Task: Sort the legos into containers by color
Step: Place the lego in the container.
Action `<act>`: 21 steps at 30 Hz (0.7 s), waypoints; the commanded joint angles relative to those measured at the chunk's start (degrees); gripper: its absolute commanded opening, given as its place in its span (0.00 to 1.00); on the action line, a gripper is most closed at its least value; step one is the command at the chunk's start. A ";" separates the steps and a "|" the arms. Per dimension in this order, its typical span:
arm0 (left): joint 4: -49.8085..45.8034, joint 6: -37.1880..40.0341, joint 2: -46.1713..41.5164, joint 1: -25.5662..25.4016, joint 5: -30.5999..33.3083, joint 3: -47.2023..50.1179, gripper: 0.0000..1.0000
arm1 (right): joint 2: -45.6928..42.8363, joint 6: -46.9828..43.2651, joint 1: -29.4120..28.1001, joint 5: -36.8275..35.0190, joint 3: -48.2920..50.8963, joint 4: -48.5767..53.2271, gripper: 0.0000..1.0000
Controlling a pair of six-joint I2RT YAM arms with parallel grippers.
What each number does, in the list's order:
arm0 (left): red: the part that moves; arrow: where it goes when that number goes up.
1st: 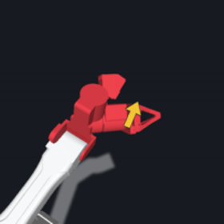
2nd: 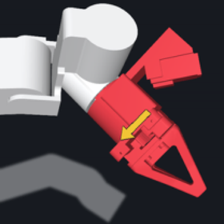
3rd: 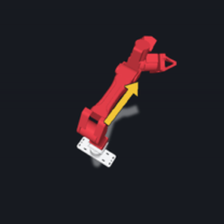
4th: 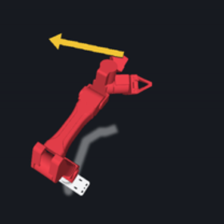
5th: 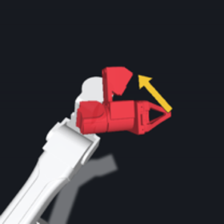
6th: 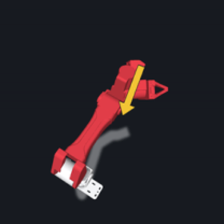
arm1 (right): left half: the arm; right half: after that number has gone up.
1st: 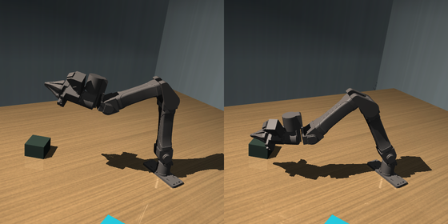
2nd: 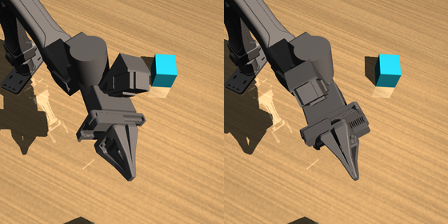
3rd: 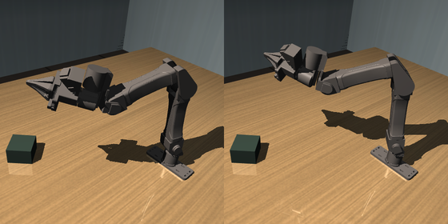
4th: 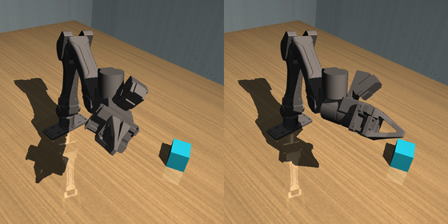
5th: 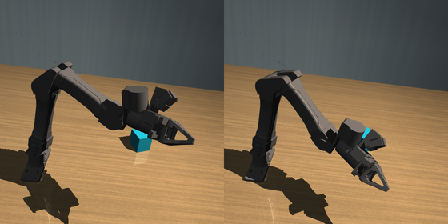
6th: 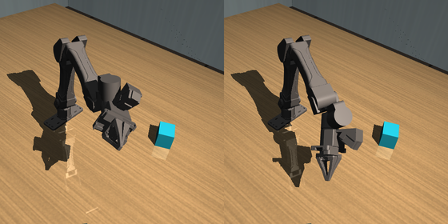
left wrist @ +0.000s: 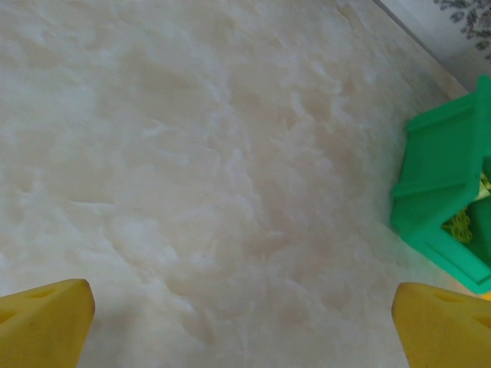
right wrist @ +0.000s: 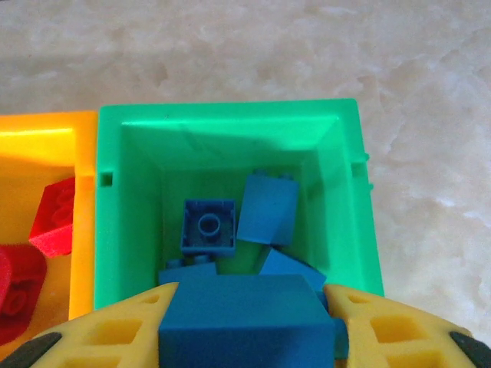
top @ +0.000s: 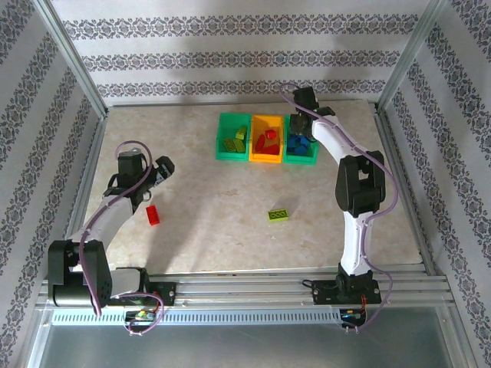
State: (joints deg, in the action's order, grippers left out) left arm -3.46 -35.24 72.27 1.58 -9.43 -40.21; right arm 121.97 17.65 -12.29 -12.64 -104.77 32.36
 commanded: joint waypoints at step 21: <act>0.67 13.56 -2.09 -17.28 3.24 -1.58 1.00 | 6.71 -1.04 0.53 1.15 -8.48 3.94 0.50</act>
State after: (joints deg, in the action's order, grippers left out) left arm -3.55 -25.74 71.33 -13.72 -7.01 -40.86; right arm 128.16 17.58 -12.10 -11.73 -111.66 35.18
